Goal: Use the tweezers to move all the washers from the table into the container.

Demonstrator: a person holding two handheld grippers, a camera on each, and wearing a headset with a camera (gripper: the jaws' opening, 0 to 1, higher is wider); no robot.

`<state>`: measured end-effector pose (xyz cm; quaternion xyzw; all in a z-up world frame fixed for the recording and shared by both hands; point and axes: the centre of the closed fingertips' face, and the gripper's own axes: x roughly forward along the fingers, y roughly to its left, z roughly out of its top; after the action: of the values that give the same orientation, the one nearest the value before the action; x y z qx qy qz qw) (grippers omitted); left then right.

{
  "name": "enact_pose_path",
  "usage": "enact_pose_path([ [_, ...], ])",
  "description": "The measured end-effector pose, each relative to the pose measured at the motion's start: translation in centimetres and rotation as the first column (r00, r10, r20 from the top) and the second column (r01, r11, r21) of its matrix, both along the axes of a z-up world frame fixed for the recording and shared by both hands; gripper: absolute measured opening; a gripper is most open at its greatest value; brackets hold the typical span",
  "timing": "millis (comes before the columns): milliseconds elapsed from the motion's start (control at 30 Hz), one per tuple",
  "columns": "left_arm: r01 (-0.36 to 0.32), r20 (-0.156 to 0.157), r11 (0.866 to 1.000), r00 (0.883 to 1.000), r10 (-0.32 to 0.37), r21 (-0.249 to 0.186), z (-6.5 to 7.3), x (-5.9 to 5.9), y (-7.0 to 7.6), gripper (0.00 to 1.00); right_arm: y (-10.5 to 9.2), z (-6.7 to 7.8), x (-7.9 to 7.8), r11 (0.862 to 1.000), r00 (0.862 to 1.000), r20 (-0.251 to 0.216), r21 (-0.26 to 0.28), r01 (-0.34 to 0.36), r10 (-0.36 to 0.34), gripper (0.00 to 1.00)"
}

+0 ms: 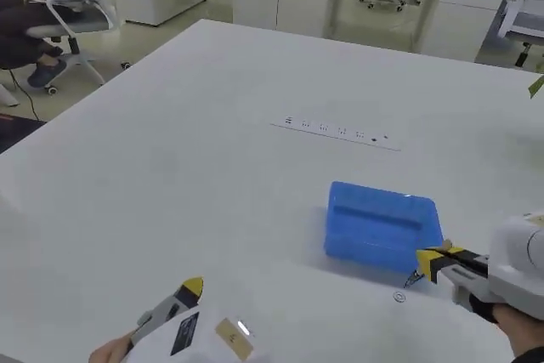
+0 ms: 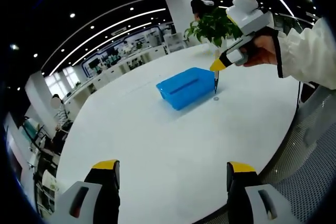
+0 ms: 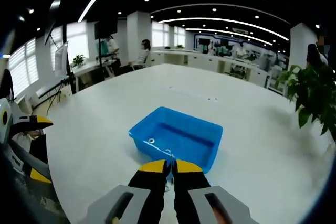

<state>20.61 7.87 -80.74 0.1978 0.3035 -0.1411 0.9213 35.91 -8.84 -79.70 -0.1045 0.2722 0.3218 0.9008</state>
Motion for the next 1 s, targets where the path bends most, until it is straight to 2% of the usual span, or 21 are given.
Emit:
enact_pose_path([
  [200, 0.009, -0.01, 1.0, 1.0, -0.009, 0.007, -0.21, -0.11, -0.09, 0.85, 0.03, -1.1, 0.19, 0.998, 1.0, -0.001, -0.054, -0.014, 0.014, 0.01],
  [433, 0.021, -0.018, 1.0, 1.0, -0.02, 0.009, -0.39, -0.13, -0.22, 0.85, 0.06, -0.81, 0.37, 0.999, 1.0, -0.002, -0.035, -0.006, 0.006, 0.01],
  [567, 0.021, -0.023, 1.0, 1.0, -0.02, 0.009, -0.49, -0.13, -0.16, 0.85, 0.06, -1.33, 0.32, 0.999, 1.0, -0.015, -0.036, -0.002, 0.001, 0.01],
  [800, 0.029, -0.032, 0.999, 0.999, -0.028, 0.016, -0.7, -0.21, -0.23, 0.84, 0.15, -1.23, 0.29, 1.0, 0.999, 0.032, -0.022, -0.001, 0.001, 0.01],
  [933, 0.027, -0.033, 1.0, 0.999, -0.026, 0.012, -0.7, -0.2, -0.21, 0.84, 0.01, -1.2, 0.4, 1.0, 0.999, 0.036, 0.001, 0.023, -0.023, 0.0],
  [1000, 0.026, -0.033, 1.0, 0.999, -0.026, 0.014, -0.72, -0.21, -0.17, 0.83, -0.26, -1.18, 0.51, 0.999, 0.998, 0.044, -0.004, 0.035, -0.034, 0.0],
])
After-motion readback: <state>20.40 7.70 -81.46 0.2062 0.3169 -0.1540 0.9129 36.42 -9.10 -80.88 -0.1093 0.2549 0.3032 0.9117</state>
